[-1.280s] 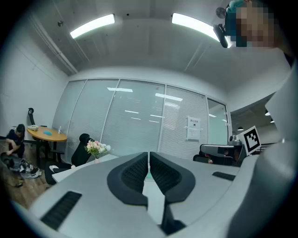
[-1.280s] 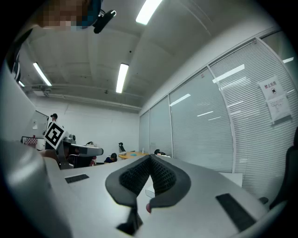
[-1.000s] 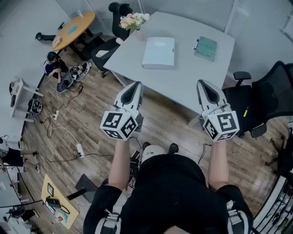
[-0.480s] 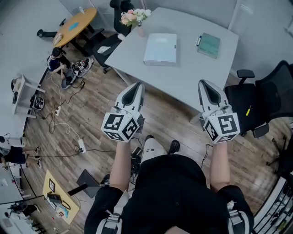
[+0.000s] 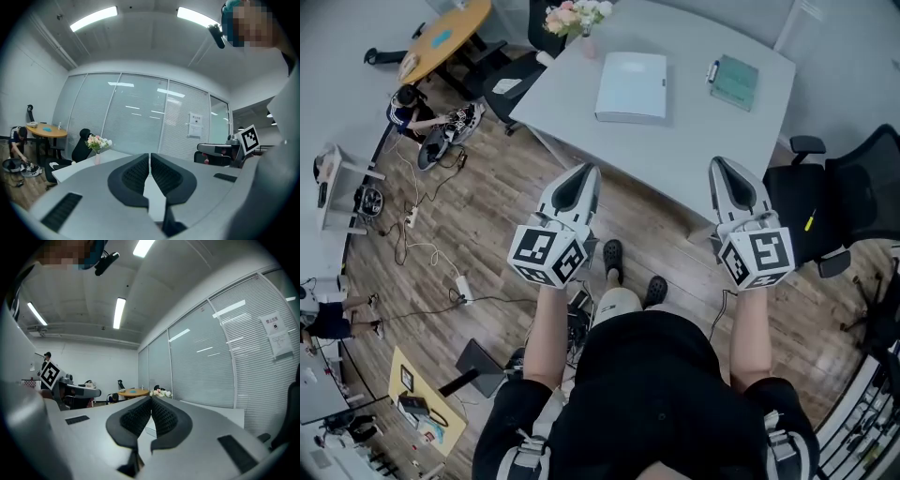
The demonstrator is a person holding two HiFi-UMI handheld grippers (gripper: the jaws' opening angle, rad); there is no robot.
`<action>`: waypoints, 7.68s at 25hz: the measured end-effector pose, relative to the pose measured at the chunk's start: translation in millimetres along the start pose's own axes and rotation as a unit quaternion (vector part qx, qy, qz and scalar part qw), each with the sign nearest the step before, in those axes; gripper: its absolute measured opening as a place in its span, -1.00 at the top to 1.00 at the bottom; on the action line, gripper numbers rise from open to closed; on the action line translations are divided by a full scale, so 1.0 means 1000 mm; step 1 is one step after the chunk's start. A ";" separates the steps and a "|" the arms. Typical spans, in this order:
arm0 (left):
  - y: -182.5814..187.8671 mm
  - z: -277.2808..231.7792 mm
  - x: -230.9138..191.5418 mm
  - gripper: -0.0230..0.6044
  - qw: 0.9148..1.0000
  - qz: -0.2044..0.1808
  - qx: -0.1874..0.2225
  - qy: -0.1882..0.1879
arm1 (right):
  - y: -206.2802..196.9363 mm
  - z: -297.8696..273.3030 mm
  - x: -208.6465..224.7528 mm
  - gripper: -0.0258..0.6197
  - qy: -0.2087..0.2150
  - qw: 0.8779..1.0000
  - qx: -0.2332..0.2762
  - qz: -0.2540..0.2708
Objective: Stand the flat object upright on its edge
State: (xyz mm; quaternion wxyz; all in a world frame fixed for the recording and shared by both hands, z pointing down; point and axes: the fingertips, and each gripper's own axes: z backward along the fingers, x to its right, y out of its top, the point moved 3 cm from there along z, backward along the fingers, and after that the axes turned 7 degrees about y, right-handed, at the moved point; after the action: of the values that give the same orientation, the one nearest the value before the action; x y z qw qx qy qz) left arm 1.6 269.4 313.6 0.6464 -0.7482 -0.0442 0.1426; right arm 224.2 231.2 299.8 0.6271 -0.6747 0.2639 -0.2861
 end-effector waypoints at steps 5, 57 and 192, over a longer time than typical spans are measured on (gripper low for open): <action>0.010 -0.014 -0.036 0.82 1.000 -0.005 0.001 -0.002 | 0.008 -0.035 -0.008 0.87 -0.011 1.000 -0.003 0.004; 0.009 -0.213 -0.252 0.39 0.994 -0.011 -0.077 -0.082 | -0.029 -0.303 0.036 0.40 -0.083 0.992 -0.080 -0.048; -0.206 -0.582 -0.350 0.09 0.907 0.184 -0.370 -0.077 | -0.290 -0.537 0.320 -0.04 -0.089 0.915 -0.297 -0.257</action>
State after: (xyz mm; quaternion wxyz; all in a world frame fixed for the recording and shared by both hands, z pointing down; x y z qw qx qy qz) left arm -150.4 -341.1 641.8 0.2800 -0.9153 -0.0045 0.2896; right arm 62.0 -349.4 633.7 0.3235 -0.8972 0.0969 -0.2846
